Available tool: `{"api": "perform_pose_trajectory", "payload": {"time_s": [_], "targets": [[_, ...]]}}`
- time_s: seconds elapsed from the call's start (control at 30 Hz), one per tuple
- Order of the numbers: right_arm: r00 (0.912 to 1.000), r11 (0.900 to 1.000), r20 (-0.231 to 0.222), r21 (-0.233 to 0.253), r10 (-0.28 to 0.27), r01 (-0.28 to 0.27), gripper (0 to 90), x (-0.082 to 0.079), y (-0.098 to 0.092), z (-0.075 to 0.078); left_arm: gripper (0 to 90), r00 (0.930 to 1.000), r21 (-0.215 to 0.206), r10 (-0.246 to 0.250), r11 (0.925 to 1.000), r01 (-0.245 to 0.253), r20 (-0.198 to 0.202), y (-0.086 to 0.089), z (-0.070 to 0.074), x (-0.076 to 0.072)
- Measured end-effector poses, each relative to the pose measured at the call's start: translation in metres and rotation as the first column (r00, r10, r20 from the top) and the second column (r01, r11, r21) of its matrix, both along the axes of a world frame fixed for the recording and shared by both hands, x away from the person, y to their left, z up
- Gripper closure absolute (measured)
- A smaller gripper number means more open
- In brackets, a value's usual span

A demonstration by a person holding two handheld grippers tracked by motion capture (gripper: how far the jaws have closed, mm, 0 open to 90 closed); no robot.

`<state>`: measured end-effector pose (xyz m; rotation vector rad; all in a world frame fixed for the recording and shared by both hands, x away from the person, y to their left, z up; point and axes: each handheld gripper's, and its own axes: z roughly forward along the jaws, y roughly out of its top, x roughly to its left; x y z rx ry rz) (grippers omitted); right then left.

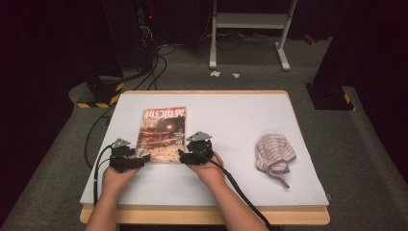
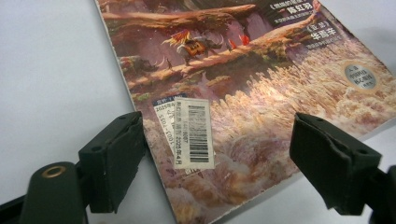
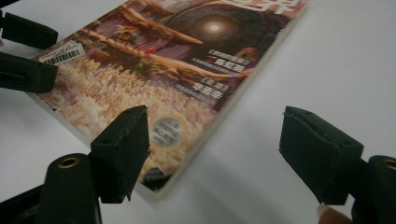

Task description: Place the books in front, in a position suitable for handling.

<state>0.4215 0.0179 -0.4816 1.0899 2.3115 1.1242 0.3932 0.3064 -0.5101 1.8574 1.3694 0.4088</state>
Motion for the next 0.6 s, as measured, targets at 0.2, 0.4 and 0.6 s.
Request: {"api": "perform_pose_trajectory", "payload": {"time_s": [0.2,0.4,0.6], "targets": [[0.9990,1.000,-0.044,-0.013,0.007,-0.007,25.0,0.009,0.027,-0.011,16.9,0.9998,0.074,0.004,0.9973,-0.005,0.019,-0.008,0.000,0.005],[0.9949,0.999,-0.099,-0.034,-0.020,0.016,24.8,0.017,0.030,-0.023,13.5,1.0000,0.019,-0.003,0.9998,0.003,-0.008,-0.004,-0.001,0.010],[0.9924,1.000,-0.121,-0.011,-0.019,0.018,23.9,0.018,0.030,-0.026,10.1,0.9996,-0.011,-0.019,0.9998,0.019,-0.020,-0.002,-0.001,0.011]]}}
